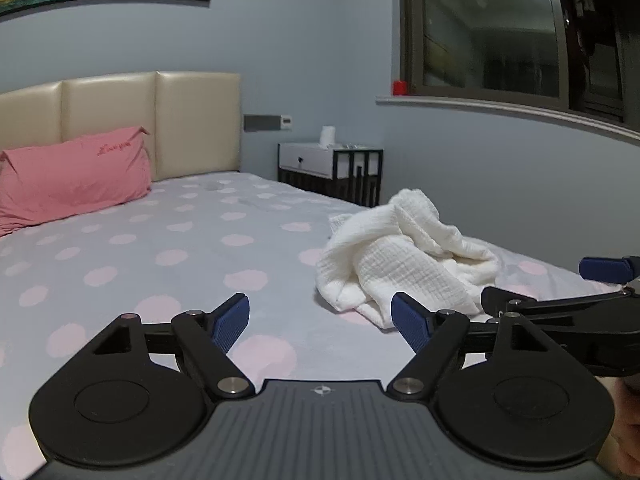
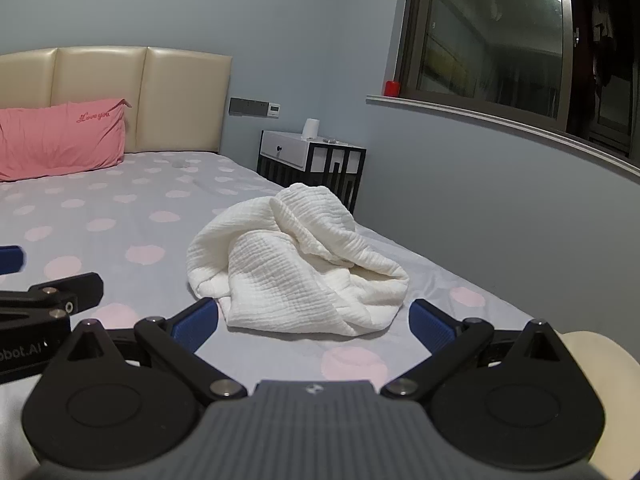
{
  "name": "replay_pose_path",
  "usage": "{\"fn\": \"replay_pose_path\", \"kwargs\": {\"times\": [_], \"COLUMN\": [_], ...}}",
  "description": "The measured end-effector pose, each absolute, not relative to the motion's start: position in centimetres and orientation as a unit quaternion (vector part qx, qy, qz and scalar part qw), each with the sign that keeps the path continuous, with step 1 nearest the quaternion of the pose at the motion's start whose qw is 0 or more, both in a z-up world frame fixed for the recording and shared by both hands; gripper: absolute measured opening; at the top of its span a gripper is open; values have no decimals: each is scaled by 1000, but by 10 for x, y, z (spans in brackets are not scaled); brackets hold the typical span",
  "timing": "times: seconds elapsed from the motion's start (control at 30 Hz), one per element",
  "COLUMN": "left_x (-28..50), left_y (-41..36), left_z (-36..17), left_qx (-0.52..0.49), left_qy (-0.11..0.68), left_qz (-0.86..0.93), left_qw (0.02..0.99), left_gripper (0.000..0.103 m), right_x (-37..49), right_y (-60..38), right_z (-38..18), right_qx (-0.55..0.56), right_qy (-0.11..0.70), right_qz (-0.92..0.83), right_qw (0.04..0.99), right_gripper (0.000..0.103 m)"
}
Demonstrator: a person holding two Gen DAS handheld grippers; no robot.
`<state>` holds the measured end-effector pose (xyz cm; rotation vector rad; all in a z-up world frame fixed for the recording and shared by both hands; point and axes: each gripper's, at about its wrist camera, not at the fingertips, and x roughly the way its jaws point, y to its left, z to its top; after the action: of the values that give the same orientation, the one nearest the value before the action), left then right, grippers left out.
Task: Fold clothes
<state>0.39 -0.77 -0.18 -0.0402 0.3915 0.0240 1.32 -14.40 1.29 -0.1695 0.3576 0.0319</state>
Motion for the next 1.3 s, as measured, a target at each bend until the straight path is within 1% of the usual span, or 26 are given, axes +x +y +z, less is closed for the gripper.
{"fn": "replay_pose_path", "kwargs": {"times": [0.23, 0.3, 0.47, 0.53, 0.63, 0.87, 1.1, 1.3], "left_x": [16, 3, -4, -7, -4, -6, -6, -5], "left_y": [-32, -46, -12, 0, -3, 0, -3, -5], "left_z": [-7, -10, -2, 0, 0, -3, -4, -5], "left_qx": [-5, 3, -15, -22, -27, -38, -27, -15], "left_qy": [183, 171, 166, 165, 171, 164, 151, 156], "left_qz": [49, 53, 21, 10, 15, 16, 18, 18], "left_qw": [982, 984, 986, 986, 985, 986, 988, 987], "left_gripper": [78, 78, 79, 81, 83, 83, 83, 83], "right_x": [10, 9, 14, 14, 13, 12, 12, 13], "right_y": [-148, -149, -149, -148, -148, -147, -147, -146], "right_z": [16, 17, 14, 15, 15, 16, 16, 15], "right_qx": [-81, -81, -78, -79, -80, -82, -83, -85], "right_qy": [179, 180, 181, 179, 176, 173, 174, 177], "right_qz": [17, 17, 14, 13, 11, 11, 11, 12], "right_qw": [980, 980, 980, 981, 981, 981, 981, 980], "right_gripper": [102, 102, 102, 102, 102, 102, 102, 102]}}
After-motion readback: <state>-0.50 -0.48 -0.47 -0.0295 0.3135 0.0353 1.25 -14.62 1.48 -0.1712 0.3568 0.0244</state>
